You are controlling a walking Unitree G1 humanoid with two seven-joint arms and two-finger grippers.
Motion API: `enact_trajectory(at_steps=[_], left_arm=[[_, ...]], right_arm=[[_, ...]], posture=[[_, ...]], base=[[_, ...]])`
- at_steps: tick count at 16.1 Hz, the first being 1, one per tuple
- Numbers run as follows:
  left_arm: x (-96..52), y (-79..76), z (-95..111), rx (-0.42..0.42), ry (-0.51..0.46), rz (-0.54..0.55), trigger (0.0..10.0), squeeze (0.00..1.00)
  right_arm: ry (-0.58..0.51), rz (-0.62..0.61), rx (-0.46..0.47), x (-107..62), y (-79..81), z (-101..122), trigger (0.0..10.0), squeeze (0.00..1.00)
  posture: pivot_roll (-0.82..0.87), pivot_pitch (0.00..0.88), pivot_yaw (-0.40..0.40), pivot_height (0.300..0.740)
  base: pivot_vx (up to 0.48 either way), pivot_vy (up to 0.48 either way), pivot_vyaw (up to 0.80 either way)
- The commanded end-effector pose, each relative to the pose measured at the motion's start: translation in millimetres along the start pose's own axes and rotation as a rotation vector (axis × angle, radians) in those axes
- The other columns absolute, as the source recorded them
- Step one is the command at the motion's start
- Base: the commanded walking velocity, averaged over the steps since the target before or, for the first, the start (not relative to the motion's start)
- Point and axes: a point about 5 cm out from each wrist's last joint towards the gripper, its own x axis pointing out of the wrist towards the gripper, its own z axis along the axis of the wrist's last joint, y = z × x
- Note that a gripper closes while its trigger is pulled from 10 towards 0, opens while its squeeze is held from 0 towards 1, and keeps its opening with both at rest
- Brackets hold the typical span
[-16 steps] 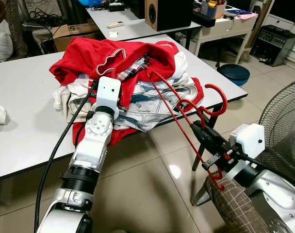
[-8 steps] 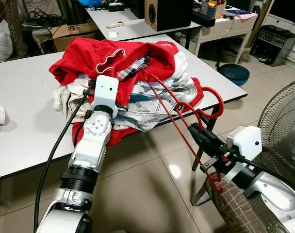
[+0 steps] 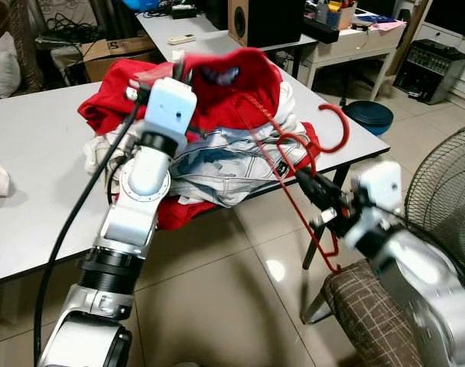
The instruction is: Hang hanger
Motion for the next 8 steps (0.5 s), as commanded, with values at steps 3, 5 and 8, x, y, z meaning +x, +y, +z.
enact_trajectory(at_steps=[3, 5, 8], left_arm=[[5.9, -7.8, 18.9, 0.010, -0.097, -0.068, 0.0, 0.00], [3.0, -14.7, 12.9, 0.008, -0.065, -0.108, 0.0, 0.00], [-0.1, -20.0, 4.1, 0.004, -0.009, -0.143, 0.0, 0.00]], right_arm=[[0.066, 0.003, 0.101, 24.5, -12.7, -1.2, 10.0, 0.00], [0.005, 0.007, 0.227, 42.9, -22.1, 12.9, 10.0, 0.00], [-0.027, -0.012, 0.355, 58.1, -36.1, 22.7, 10.0, 0.00]], posture=[[-0.05, 0.000, 0.051, 0.740], [-0.04, 0.000, 0.048, 0.740], [-0.04, 0.000, 0.044, 0.740]], base=[[0.000, 0.000, 0.00], [0.000, 0.000, 0.00], [0.000, 0.000, 0.00]])
